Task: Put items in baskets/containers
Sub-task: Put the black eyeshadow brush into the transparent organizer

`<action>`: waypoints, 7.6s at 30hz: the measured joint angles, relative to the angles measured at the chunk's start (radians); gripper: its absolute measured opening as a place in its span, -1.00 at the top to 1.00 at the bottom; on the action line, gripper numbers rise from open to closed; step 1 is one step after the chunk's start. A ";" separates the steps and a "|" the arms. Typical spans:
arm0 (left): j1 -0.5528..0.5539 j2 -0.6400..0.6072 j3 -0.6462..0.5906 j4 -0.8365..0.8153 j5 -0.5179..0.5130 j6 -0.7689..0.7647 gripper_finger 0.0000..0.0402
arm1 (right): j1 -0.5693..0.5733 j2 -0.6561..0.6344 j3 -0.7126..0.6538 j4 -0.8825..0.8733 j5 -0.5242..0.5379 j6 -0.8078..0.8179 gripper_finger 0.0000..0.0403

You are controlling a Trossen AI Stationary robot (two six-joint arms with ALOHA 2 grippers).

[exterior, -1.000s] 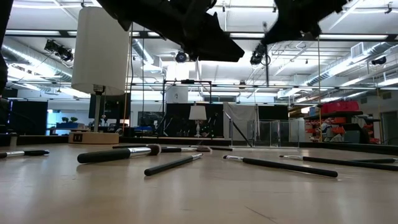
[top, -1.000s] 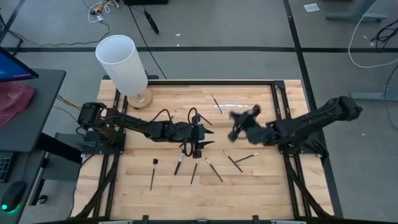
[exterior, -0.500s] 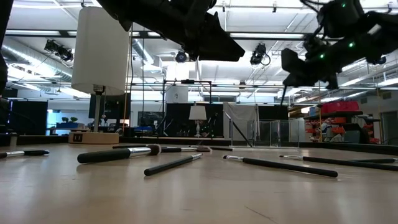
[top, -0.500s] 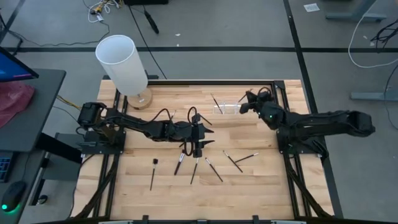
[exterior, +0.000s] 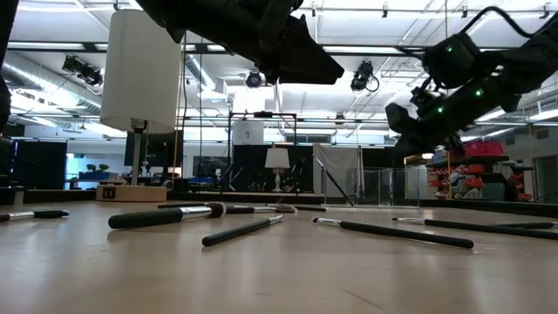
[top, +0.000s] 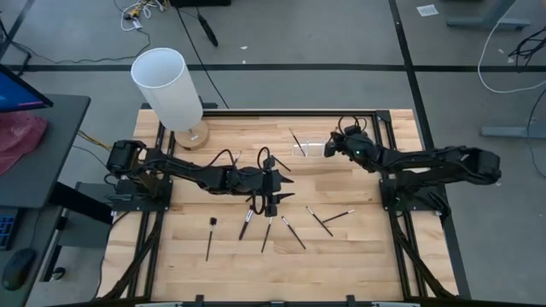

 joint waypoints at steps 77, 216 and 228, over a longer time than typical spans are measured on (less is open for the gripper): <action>-0.021 -0.001 0.002 -0.033 0.002 -0.018 0.09 | 0.823 -0.076 0.026 -0.057 -0.078 0.175 0.98; -0.088 0.091 0.000 0.465 0.271 0.145 0.93 | 0.902 0.518 0.374 1.011 -0.160 -0.980 0.68; -0.056 0.090 0.001 0.131 -0.100 0.080 0.93 | 1.058 0.425 0.373 0.612 0.560 -0.884 0.27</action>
